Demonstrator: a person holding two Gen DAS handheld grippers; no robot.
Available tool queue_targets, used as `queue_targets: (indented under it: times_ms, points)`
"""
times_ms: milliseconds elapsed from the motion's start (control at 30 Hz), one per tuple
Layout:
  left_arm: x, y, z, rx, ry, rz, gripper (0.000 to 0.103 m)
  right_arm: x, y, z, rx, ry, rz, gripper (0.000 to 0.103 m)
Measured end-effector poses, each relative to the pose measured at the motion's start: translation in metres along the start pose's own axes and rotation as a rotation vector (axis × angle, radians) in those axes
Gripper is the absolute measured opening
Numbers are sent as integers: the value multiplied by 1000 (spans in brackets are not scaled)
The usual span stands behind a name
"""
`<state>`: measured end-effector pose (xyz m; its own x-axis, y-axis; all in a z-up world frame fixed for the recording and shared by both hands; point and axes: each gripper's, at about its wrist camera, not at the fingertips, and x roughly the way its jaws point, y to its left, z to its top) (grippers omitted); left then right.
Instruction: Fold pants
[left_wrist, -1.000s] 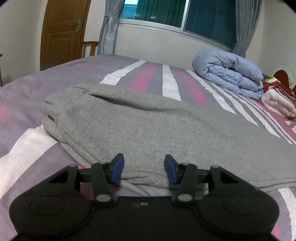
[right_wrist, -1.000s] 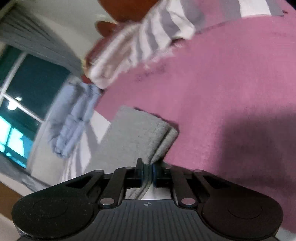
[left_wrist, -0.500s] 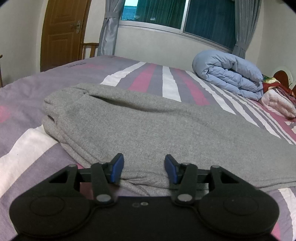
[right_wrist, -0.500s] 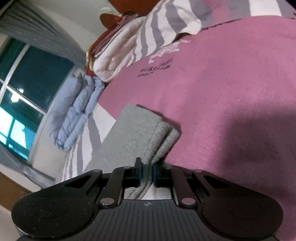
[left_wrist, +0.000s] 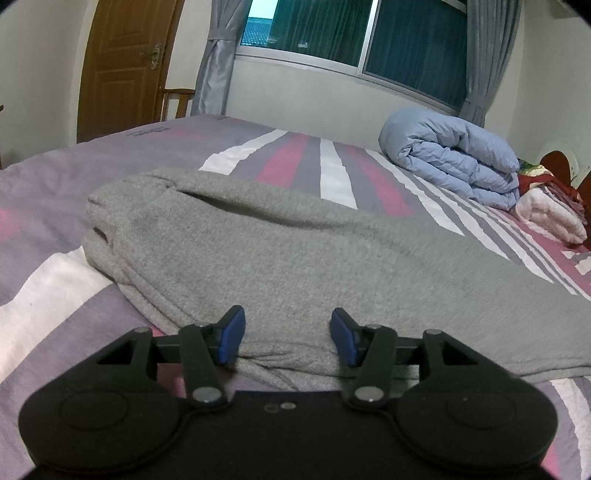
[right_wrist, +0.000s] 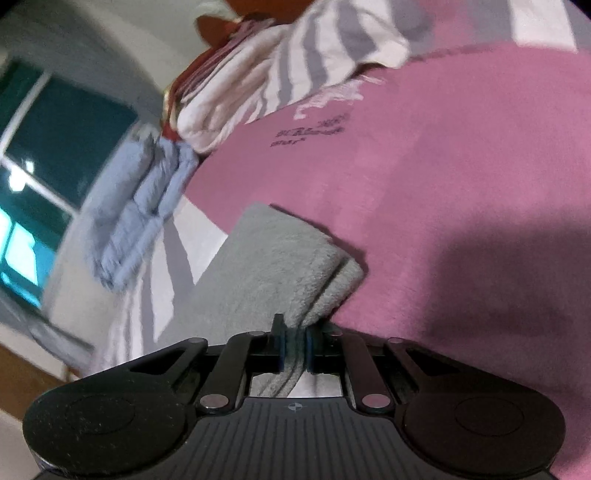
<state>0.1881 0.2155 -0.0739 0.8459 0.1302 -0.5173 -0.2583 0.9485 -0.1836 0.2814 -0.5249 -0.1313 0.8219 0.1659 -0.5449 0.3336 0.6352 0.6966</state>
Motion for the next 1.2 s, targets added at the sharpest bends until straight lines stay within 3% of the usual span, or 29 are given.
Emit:
queue_targets:
  times_ms: [167, 300, 367, 433, 533, 600, 700, 733, 800, 933, 1000, 1133, 1200]
  points:
    - [-2, 0, -2, 6, -11, 0, 44, -2, -16, -4, 149, -13, 49, 11]
    - [-4, 2, -2, -8, -16, -15, 44, -15, -11, -7, 143, -45, 33, 18]
    - [-4, 3, -2, -13, -18, -18, 44, -30, 1, -13, 77, -103, 3, 36]
    - [-6, 2, 0, -11, -20, -16, 46, -43, 18, -21, -5, -164, -13, 44]
    - [-20, -1, 17, -9, -27, -14, 47, -50, 54, -34, -182, -201, 3, 44]
    - [-27, -7, 34, 1, -74, -39, 50, -46, 82, -43, -319, -201, 23, 44]
    - [-7, -32, 72, 103, -55, -99, 70, -27, 115, -53, -452, -178, 23, 44]
    - [5, -41, 83, 129, -30, -125, 71, -18, 126, -56, -495, -161, 27, 44]
    - [35, -58, 100, 171, 27, -134, 68, 4, 149, -66, -595, -102, 37, 44]
    - [104, -69, 104, 191, 227, -97, 65, 54, 186, -93, -780, 27, 15, 44]
    - [134, -66, 96, 203, 310, -72, 67, 82, 189, -103, -837, 84, -65, 44]
    - [137, -66, 97, 229, 313, -68, 65, 94, 197, -111, -895, 71, -119, 44]
    - [123, -58, 102, 240, 270, -78, 62, 84, 202, -117, -932, 52, -85, 44]
